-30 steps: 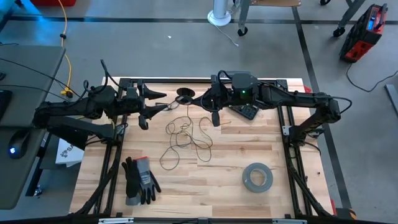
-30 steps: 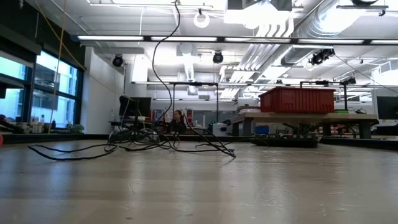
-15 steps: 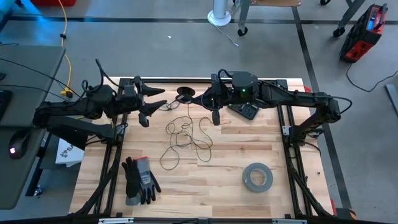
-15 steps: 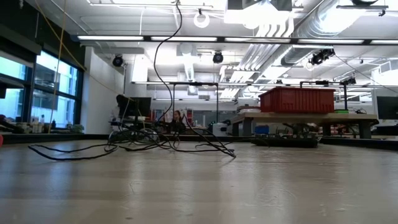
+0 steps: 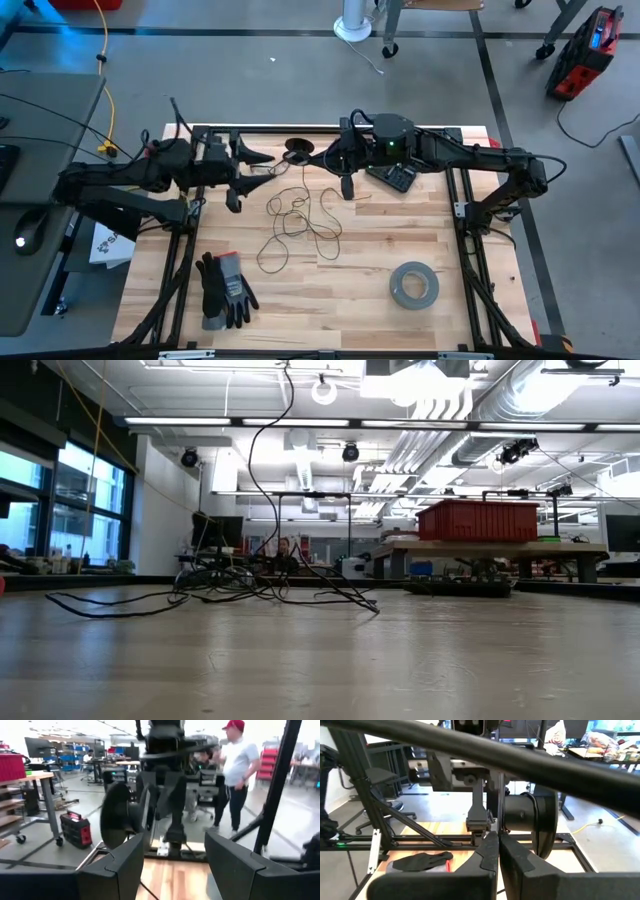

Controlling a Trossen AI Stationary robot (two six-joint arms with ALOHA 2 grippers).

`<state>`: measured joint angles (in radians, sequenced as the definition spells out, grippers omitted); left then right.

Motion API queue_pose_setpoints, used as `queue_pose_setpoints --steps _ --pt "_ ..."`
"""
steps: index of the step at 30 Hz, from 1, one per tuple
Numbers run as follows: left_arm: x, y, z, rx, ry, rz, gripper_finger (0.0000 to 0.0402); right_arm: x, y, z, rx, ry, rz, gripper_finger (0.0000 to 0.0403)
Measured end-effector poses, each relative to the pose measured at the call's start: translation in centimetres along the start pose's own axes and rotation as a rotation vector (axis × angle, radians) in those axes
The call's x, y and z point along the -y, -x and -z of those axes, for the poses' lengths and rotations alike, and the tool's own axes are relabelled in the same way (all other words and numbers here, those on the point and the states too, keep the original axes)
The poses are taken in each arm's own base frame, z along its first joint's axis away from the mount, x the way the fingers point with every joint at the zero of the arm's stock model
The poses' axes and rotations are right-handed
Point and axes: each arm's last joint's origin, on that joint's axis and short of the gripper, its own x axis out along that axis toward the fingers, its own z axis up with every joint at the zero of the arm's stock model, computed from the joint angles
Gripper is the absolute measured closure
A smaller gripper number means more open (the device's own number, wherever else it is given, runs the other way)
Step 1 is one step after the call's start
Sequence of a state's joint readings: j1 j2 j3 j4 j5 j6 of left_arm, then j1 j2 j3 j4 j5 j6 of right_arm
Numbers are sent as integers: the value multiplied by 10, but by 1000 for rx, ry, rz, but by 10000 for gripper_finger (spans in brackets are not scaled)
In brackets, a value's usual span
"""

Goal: Coil cords
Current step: Coil the black wire on the black spool

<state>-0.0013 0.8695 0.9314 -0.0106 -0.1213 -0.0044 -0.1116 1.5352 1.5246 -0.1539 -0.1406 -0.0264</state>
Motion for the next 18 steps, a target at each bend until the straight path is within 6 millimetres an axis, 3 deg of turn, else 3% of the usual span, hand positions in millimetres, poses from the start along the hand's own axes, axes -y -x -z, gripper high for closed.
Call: queue_pose_setpoints --steps 7,18 --pt "-1 -6 1 10 -6 -42 198 -1 0 0 -3 -3 -34 403" --pt "4 -20 10 -33 26 34 198 -1 0 2 -19 21 -90 403"
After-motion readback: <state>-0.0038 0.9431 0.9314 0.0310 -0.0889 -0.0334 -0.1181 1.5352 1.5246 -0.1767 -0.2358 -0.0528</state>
